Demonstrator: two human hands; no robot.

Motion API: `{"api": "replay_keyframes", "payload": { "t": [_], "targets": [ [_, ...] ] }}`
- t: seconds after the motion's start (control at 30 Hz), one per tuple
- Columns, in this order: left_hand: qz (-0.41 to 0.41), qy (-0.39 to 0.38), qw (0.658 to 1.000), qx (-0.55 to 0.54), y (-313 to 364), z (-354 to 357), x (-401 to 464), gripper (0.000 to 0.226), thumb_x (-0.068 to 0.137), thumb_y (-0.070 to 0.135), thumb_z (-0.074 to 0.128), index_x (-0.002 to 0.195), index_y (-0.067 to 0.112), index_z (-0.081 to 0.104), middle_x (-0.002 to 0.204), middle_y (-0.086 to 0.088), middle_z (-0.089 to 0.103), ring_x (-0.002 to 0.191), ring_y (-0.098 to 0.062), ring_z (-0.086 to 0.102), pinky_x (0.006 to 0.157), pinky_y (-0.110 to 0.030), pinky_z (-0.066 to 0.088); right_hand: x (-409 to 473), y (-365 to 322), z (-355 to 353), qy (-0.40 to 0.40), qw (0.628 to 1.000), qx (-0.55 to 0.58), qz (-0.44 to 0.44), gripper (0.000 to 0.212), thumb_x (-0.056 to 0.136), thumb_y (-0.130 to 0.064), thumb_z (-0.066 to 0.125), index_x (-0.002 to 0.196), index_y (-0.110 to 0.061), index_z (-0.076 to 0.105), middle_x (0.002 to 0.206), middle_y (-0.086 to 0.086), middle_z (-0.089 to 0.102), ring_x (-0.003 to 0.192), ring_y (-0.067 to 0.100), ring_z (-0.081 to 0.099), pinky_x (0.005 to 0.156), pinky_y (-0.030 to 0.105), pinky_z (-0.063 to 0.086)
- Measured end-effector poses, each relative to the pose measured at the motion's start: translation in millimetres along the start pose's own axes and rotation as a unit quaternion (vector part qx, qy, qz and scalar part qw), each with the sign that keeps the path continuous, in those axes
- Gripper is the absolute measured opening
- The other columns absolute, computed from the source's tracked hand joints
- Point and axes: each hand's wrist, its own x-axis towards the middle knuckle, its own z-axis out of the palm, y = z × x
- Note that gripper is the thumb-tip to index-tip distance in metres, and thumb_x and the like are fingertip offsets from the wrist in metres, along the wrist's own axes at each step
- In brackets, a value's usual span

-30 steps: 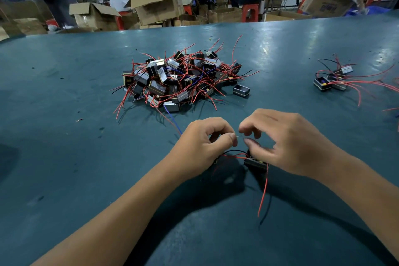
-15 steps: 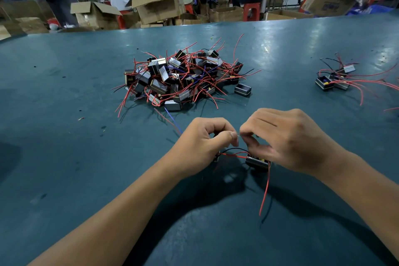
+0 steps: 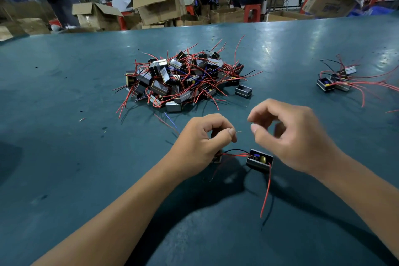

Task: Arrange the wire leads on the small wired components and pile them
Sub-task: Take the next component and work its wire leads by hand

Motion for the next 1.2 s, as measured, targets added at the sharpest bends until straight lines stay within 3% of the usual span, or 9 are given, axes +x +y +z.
{"api": "replay_keyframes", "payload": {
  "t": [0.13, 0.37, 0.43, 0.63, 0.83, 0.9, 1.0, 1.1, 1.2],
  "targets": [
    [-0.021, -0.017, 0.999, -0.041, 2, 0, -1, 0.020, 0.091, 0.018, 0.057, 0.074, 0.016, 0.068, 0.063, 0.016, 0.055, 0.055, -0.002, 0.045, 0.055, -0.012, 0.034, 0, 8, -4, -0.019, 0.945, -0.214, -0.245, 0.010, 0.090, -0.014, 0.064, 0.094, -0.008, 0.072, 0.087, 0.002, 0.068, 0.075, 0.021, 0.065, 0.053, 0.037, 0.052],
    [-0.034, -0.019, 0.997, -0.063, 0, 0, 1, 0.021, 0.090, 0.021, 0.058, 0.072, 0.016, 0.068, 0.065, -0.010, 0.054, 0.060, -0.018, 0.044, 0.055, -0.027, 0.035, 5, 5, 2, -0.003, 0.918, -0.259, -0.299, 0.018, 0.095, -0.008, 0.058, 0.081, -0.008, 0.070, 0.073, 0.003, 0.061, 0.062, 0.025, 0.057, 0.045, 0.038, 0.045],
    [-0.034, -0.025, 0.997, -0.062, 1, 1, 0, 0.021, 0.091, 0.020, 0.059, 0.073, 0.015, 0.068, 0.061, 0.000, 0.052, 0.058, -0.013, 0.043, 0.054, -0.021, 0.034, 6, 3, 3, -0.017, 0.928, -0.251, -0.275, 0.018, 0.093, -0.007, 0.056, 0.078, -0.007, 0.067, 0.069, 0.003, 0.056, 0.059, 0.024, 0.053, 0.044, 0.038, 0.042],
    [0.011, -0.018, 0.999, 0.036, 2, 2, -1, 0.016, 0.090, 0.021, 0.061, 0.077, 0.016, 0.068, 0.074, 0.006, 0.061, 0.073, -0.012, 0.055, 0.074, -0.025, 0.040, 1, -5, 10, -0.097, 0.994, 0.000, 0.059, 0.008, 0.079, -0.022, 0.060, 0.072, -0.021, 0.063, 0.059, -0.002, 0.060, 0.050, 0.008, 0.047, 0.049, 0.018, 0.037],
    [0.067, -0.009, 0.983, 0.169, 3, 4, -1, 0.015, 0.090, 0.022, 0.059, 0.081, 0.016, 0.069, 0.080, 0.008, 0.060, 0.080, -0.011, 0.049, 0.081, -0.032, 0.031, 7, -5, 10, -0.145, 0.819, 0.369, 0.415, 0.017, 0.087, -0.007, 0.058, 0.070, -0.008, 0.060, 0.058, 0.002, 0.053, 0.041, 0.007, 0.040, 0.031, 0.013, 0.020],
    [0.046, -0.006, 0.991, 0.129, 3, 3, -1, 0.015, 0.091, 0.022, 0.058, 0.080, 0.017, 0.068, 0.078, 0.010, 0.060, 0.081, -0.008, 0.052, 0.084, -0.028, 0.033, 5, -4, 8, -0.129, 0.861, 0.325, 0.370, 0.015, 0.087, -0.007, 0.060, 0.073, -0.007, 0.061, 0.058, 0.000, 0.057, 0.043, 0.009, 0.045, 0.032, 0.017, 0.027],
    [0.025, 0.005, 0.997, 0.066, 3, 2, -1, 0.016, 0.089, 0.018, 0.059, 0.077, 0.016, 0.068, 0.071, 0.015, 0.057, 0.075, -0.005, 0.053, 0.076, -0.022, 0.040, 2, -1, 2, -0.025, 0.996, 0.037, 0.080, 0.009, 0.086, -0.009, 0.064, 0.082, -0.016, 0.067, 0.067, -0.006, 0.065, 0.057, 0.002, 0.055, 0.055, 0.010, 0.040],
    [0.011, -0.004, 0.999, 0.033, 3, 1, -1, 0.017, 0.090, 0.017, 0.058, 0.076, 0.017, 0.068, 0.072, 0.010, 0.059, 0.071, -0.007, 0.054, 0.069, -0.017, 0.041, -3, 5, -1, -0.031, 0.967, -0.174, -0.186, 0.008, 0.086, -0.012, 0.065, 0.092, -0.010, 0.069, 0.083, -0.001, 0.065, 0.072, 0.014, 0.062, 0.057, 0.030, 0.052],
    [0.001, -0.012, 1.000, 0.019, 3, 0, -1, 0.018, 0.092, 0.015, 0.059, 0.076, 0.013, 0.068, 0.072, 0.008, 0.059, 0.070, -0.009, 0.054, 0.067, -0.015, 0.040, -1, 5, 1, -0.036, 0.939, -0.236, -0.248, 0.009, 0.091, -0.013, 0.063, 0.090, -0.010, 0.072, 0.082, 0.002, 0.066, 0.071, 0.025, 0.064, 0.045, 0.039, 0.048]
  ]
}}
